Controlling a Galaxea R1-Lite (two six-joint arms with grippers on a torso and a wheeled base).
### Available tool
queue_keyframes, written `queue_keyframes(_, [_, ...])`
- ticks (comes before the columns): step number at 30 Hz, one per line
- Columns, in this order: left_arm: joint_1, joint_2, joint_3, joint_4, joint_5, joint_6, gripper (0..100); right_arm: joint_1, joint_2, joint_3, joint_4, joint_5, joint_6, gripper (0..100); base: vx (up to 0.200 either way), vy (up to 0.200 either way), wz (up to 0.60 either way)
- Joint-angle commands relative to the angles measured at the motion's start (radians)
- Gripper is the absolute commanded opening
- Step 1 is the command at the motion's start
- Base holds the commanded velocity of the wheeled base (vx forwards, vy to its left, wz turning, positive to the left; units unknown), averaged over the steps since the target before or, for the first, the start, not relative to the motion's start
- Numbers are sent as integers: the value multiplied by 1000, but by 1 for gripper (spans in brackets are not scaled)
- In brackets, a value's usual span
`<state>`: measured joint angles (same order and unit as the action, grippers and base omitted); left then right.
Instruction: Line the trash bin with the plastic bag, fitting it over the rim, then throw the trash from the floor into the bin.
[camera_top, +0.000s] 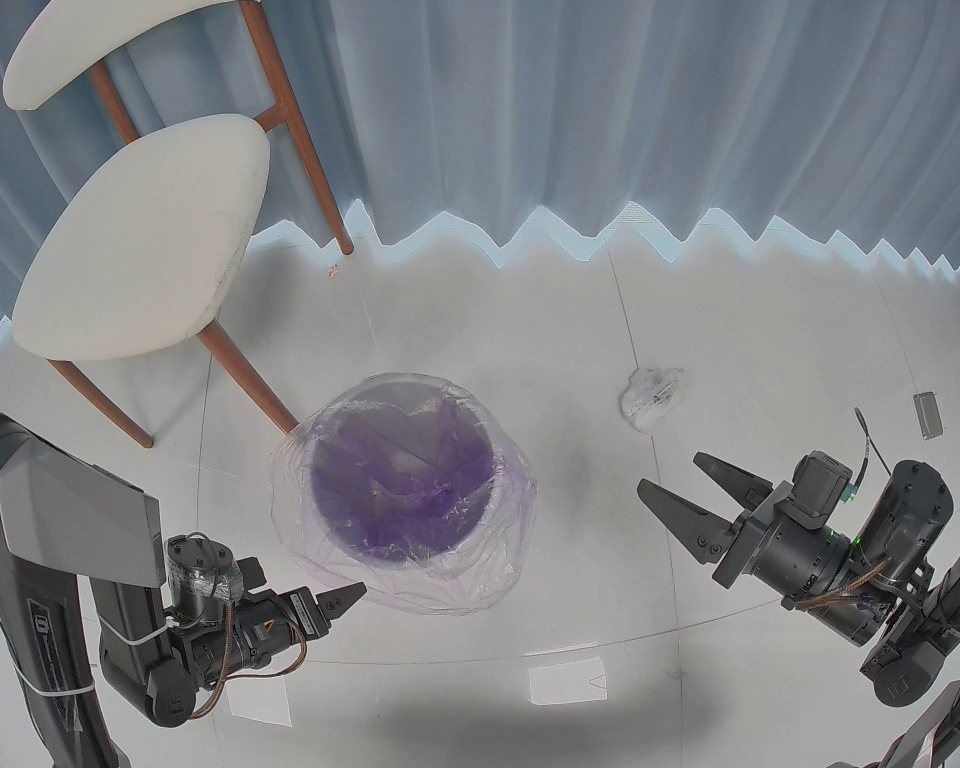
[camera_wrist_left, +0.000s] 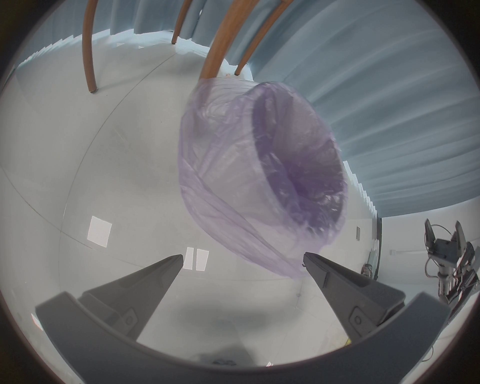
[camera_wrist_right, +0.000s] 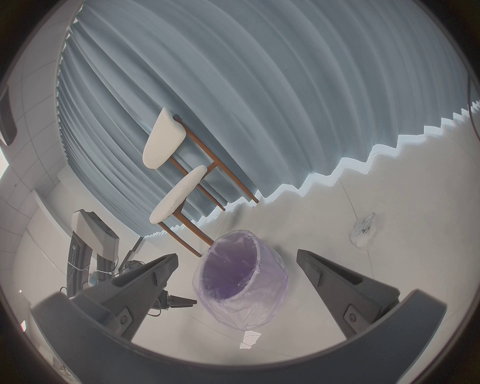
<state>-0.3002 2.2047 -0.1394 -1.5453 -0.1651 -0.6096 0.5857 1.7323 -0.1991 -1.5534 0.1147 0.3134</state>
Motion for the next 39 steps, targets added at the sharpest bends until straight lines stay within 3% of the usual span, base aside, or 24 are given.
queue_keyframes(1, [38, 59, -39, 1, -1, -1, 100, 9, 4, 1, -13, 0, 0, 100, 0, 0, 0])
queue_keyframes(10, [89, 118, -101, -1, -1, -2, 100, 14, 9, 10, -11, 0, -2, 100, 0, 0, 0])
queue_keyframes(26, [105, 161, -157, -1, -5, -2, 100, 42, 10, 21, -13, 0, -2, 100, 0, 0, 0])
queue_keyframes(27, [105, 162, -160, -1, -5, -2, 0, 42, 10, 21, -13, 0, 0, 100, 0, 0, 0])
queue_keyframes(39, [105, 256, -226, -1, -4, -2, 0, 42, 12, 23, -13, 0, 0, 100, 0, 0, 0])
